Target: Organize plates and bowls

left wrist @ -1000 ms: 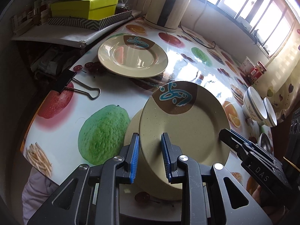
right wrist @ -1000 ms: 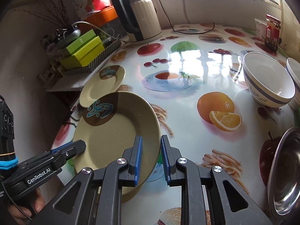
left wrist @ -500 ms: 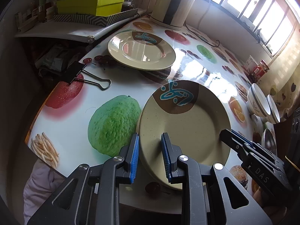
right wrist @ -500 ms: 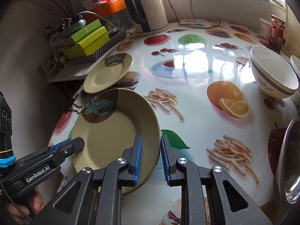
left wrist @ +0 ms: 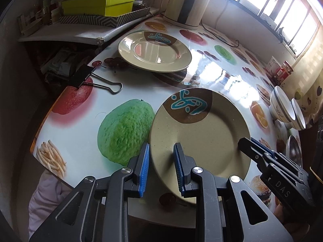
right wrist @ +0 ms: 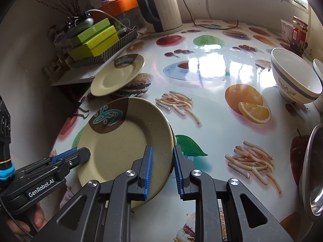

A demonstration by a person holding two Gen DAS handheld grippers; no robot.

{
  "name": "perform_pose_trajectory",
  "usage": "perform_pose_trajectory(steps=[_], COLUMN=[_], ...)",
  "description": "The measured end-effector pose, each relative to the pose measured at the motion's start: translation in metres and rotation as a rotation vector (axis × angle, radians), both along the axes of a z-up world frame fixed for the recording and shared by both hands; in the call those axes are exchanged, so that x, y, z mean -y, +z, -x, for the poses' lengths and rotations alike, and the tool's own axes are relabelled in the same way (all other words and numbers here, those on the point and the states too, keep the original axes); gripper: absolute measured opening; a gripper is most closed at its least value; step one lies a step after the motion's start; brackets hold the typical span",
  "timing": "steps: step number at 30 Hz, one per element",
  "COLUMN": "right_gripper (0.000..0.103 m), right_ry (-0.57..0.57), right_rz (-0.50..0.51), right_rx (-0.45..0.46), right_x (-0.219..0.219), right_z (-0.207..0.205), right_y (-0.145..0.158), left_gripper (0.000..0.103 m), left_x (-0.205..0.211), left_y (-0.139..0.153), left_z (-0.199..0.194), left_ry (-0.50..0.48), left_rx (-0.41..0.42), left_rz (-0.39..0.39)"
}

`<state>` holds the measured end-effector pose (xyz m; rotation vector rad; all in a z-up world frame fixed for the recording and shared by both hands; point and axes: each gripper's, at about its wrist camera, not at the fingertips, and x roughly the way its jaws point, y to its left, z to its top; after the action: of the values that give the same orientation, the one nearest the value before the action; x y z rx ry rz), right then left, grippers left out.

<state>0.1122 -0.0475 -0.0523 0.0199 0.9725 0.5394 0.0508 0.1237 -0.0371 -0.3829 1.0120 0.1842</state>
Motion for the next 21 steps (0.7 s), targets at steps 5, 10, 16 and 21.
perform_pose_trajectory(steps=[5,10,16,21], right_gripper=[0.021,0.023,0.023,0.026], right_ry=[0.002,0.005,0.000,0.003], right_rz=[0.001,0.007,0.011,0.008], right_rx=[0.002,0.007,0.005,0.000], right_x=[0.0000,-0.0008,-0.0012,-0.0016], right_z=[0.0003,0.0008,0.0003,-0.0003], right_y=[0.0004,0.0000,-0.0008,-0.0017], left_gripper=[0.024,0.025,0.025,0.025], left_x=[-0.0002,-0.0015,-0.0022,-0.0045], left_y=[0.0004,0.0011,0.0008,0.0003], left_z=[0.0003,-0.0005,-0.0010,-0.0015], left_ry=[0.002,0.002,0.002,-0.001], left_rx=[-0.001,0.001,0.005,0.009], left_rz=[0.002,0.008,0.013,0.022])
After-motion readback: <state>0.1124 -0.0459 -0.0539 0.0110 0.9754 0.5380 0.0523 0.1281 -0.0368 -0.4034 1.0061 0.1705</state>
